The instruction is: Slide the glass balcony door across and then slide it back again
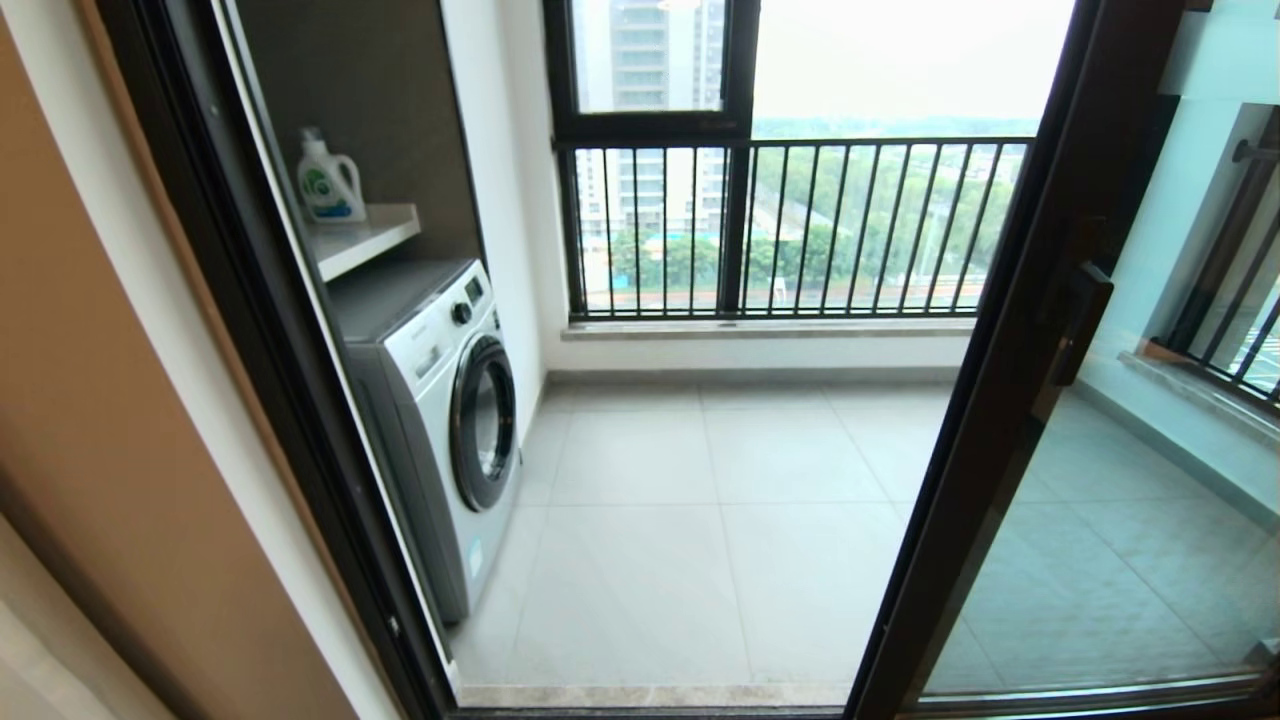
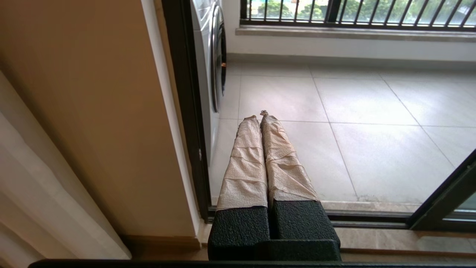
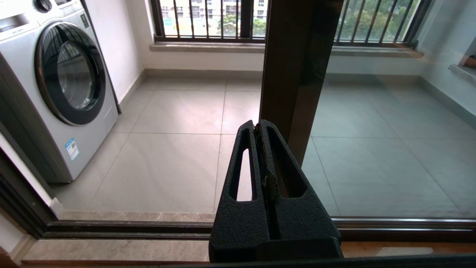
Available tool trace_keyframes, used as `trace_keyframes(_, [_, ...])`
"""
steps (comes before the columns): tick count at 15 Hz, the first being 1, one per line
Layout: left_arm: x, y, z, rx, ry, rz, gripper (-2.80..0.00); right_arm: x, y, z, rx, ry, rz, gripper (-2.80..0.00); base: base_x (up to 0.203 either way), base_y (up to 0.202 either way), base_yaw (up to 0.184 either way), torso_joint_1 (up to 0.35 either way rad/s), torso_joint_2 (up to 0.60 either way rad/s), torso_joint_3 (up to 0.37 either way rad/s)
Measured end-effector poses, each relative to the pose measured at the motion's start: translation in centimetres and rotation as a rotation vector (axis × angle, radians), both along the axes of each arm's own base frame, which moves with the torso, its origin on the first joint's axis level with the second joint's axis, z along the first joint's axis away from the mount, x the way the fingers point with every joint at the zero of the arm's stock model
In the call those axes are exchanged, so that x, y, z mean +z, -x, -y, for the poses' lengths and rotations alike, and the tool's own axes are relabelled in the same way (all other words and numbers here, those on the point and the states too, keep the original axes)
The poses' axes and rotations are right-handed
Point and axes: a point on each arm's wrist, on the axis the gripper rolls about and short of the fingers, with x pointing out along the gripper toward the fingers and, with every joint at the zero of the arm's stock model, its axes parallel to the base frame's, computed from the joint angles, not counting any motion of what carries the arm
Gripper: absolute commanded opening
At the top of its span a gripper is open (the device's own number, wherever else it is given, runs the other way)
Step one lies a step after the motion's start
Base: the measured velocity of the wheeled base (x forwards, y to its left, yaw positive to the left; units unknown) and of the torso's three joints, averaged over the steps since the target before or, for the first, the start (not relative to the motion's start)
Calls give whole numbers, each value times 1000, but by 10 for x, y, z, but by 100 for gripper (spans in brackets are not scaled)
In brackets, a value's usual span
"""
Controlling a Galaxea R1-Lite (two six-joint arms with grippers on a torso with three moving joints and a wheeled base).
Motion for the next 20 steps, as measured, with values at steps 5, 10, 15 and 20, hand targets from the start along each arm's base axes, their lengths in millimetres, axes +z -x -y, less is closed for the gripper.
trace_keyframes(5, [0, 0, 0, 0, 0, 0, -280, 0, 0, 0, 1, 1, 0, -280, 0, 0, 0, 0, 0, 0])
trace_keyframes(10, [0, 0, 0, 0, 0, 0, -280, 0, 0, 0, 1, 1, 1, -280, 0, 0, 0, 0, 0, 0])
trace_keyframes(15, [0, 0, 0, 0, 0, 0, -280, 0, 0, 0, 1, 2, 0, -280, 0, 0, 0, 0, 0, 0])
trace_keyframes(20, [0, 0, 0, 0, 0, 0, -280, 0, 0, 0, 1, 1, 2, -280, 0, 0, 0, 0, 0, 0])
